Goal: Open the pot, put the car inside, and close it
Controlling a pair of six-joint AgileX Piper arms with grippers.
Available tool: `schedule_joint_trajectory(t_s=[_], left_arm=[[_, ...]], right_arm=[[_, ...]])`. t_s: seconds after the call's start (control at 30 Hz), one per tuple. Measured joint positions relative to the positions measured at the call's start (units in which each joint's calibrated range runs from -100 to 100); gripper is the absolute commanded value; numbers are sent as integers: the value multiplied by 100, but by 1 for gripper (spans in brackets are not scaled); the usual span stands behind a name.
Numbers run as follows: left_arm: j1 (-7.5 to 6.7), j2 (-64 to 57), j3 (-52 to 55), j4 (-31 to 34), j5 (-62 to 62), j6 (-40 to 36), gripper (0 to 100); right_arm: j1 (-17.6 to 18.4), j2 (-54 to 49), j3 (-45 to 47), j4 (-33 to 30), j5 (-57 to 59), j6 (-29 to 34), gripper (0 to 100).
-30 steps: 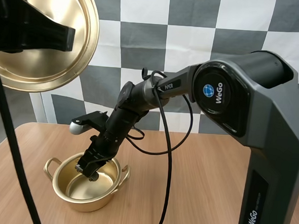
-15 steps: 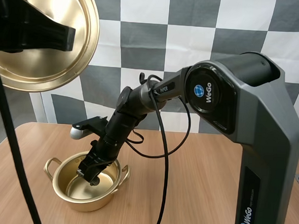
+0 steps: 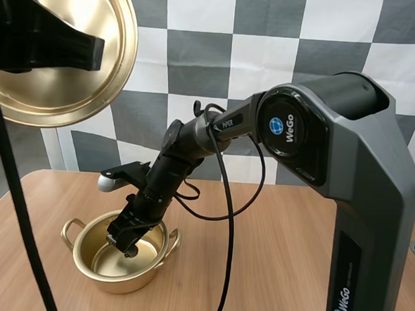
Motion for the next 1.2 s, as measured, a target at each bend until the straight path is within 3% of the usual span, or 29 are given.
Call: schedule_joint_trajectory(t_s=[0.07, 0.13, 0.6, 0.83, 1.03, 1.2], left_arm=[[0, 0, 0, 0, 0, 0, 0], [0, 0, 0, 0, 0, 0, 0], [0, 0, 0, 0, 0, 0, 0], [0, 0, 0, 0, 0, 0, 0], [0, 0, 0, 0, 0, 0, 0], [0, 0, 0, 0, 0, 0, 0]], right_arm=[[0, 0, 0, -18, 0, 0, 67], [0, 0, 0, -46, 0, -18, 73], [0, -13, 0, -96, 17, -81, 69], [0, -510, -220, -292, -4, -107, 69], [-85, -876, -975, -840, 5, 275, 69], [-442, -862, -1598, -1644, -48, 860, 69]])
